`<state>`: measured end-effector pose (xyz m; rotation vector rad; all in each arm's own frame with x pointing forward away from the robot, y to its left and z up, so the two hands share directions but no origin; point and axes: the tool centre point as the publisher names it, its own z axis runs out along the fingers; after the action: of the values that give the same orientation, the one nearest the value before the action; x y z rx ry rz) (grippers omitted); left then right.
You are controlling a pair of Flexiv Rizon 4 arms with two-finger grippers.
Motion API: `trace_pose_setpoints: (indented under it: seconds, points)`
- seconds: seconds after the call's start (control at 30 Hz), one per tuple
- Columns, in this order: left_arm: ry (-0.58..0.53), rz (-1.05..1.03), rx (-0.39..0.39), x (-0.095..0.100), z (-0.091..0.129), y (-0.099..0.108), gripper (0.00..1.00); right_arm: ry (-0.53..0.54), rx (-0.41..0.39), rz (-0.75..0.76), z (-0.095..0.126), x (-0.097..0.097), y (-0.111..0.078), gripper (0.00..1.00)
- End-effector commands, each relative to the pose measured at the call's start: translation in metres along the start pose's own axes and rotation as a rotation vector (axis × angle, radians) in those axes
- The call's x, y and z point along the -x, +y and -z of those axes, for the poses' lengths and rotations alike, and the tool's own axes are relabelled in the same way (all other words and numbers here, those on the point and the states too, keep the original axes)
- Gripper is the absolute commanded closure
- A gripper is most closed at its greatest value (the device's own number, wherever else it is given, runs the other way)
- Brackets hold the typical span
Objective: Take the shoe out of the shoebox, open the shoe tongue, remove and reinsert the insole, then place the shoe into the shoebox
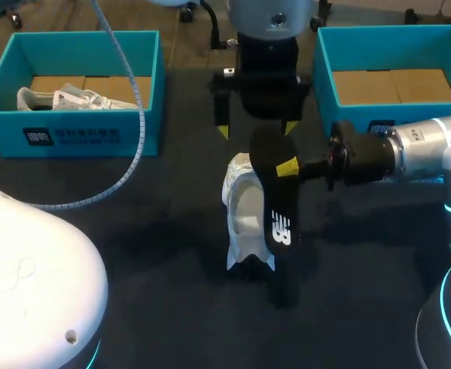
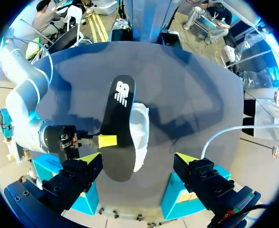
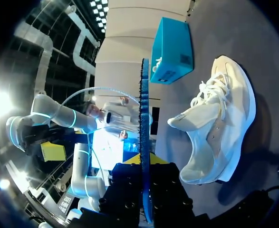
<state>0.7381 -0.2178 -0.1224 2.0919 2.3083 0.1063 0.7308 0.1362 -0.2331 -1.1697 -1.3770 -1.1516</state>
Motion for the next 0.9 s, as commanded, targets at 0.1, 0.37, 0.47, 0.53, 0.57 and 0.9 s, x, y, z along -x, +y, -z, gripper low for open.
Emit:
trace_pose_setpoints:
  seconds: [0.1, 0.37, 0.47, 0.53, 0.57, 0.9]
  points:
    - [0.01, -0.003, -0.001, 0.001, -0.006, -0.001, 0.0, -0.003, 0.001, 0.005, 0.001, 0.0, -0.001, 1.0]
    - [0.014, -0.023, 0.033, 0.017, -0.012, 0.0, 0.0, -0.001, -0.003, 0.005, 0.0, -0.001, 0.002, 1.0]
    - [0.011, -0.025, 0.038, 0.022, -0.013, -0.002, 0.0, -0.002, -0.004, 0.004, 0.0, -0.002, 0.003, 1.0]
    - [0.007, -0.024, 0.027, 0.024, -0.012, -0.003, 0.0, -0.003, -0.003, 0.004, 0.0, -0.002, 0.003, 1.0]
    - [0.004, -0.03, 0.027, 0.024, -0.012, -0.003, 0.0, -0.004, -0.003, 0.004, 0.0, -0.002, 0.004, 1.0]
    - [-0.224, -0.051, -0.028, 0.016, -0.01, 0.001, 0.0, -0.014, 0.0, 0.003, 0.005, -0.004, 0.005, 1.0]
